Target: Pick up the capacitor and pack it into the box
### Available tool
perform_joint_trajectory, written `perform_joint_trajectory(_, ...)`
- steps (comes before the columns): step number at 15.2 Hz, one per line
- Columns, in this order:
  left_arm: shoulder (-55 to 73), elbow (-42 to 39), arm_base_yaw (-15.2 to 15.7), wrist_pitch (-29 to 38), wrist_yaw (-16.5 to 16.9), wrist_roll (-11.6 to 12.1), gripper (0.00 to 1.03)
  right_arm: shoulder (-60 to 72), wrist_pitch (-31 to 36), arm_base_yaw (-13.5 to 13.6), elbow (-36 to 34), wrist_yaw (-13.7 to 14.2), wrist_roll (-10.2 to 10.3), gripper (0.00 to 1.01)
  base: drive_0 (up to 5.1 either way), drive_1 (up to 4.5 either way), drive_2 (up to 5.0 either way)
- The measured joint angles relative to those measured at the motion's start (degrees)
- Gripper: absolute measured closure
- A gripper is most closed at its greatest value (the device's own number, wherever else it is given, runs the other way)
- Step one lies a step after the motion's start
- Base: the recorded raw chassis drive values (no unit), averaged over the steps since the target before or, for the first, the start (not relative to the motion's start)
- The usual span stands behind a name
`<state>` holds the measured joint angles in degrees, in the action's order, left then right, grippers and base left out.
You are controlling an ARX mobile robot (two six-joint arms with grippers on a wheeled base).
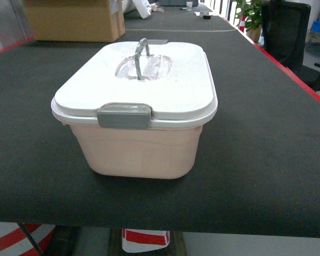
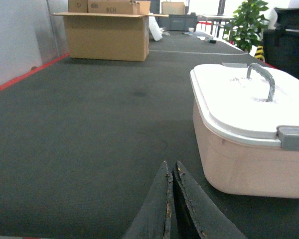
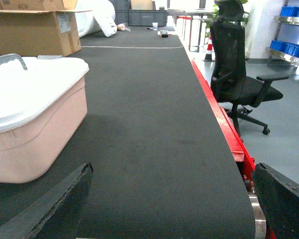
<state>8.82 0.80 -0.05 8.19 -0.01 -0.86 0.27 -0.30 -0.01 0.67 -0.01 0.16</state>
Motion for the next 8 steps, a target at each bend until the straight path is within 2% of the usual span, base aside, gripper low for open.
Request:
perform_joint_trajectory(1, -7.5, 0.0, 0.0, -9.1, -0.1, 0.0, 1.01, 0.0, 0.0, 0.0, 0.0, 0.0, 0.0, 0.03, 0.0, 0.00, 0.0)
perform_joint_trajectory(2, -8.2, 0.3, 0.0, -7.3, -0.2, 0.0, 1.01, 0.0, 0.0, 0.0, 0.0, 0.0, 0.0, 0.03, 0.0, 0.00, 0.0)
perform_joint_trajectory(4, -8.3, 0.0, 0.0, -9.0, 0.1, 0.0, 1.01, 0.0, 0.1, 0.0, 0.0, 0.0, 0.0, 0.03, 0.0, 0.00, 0.0)
perform_joint_trajectory(8, -8.3, 0.0, 0.0, -8.2, 0.0, 0.0, 1.01, 0.0, 0.0, 0.0, 0.0, 0.0, 0.0, 0.03, 0.0, 0.00, 0.0)
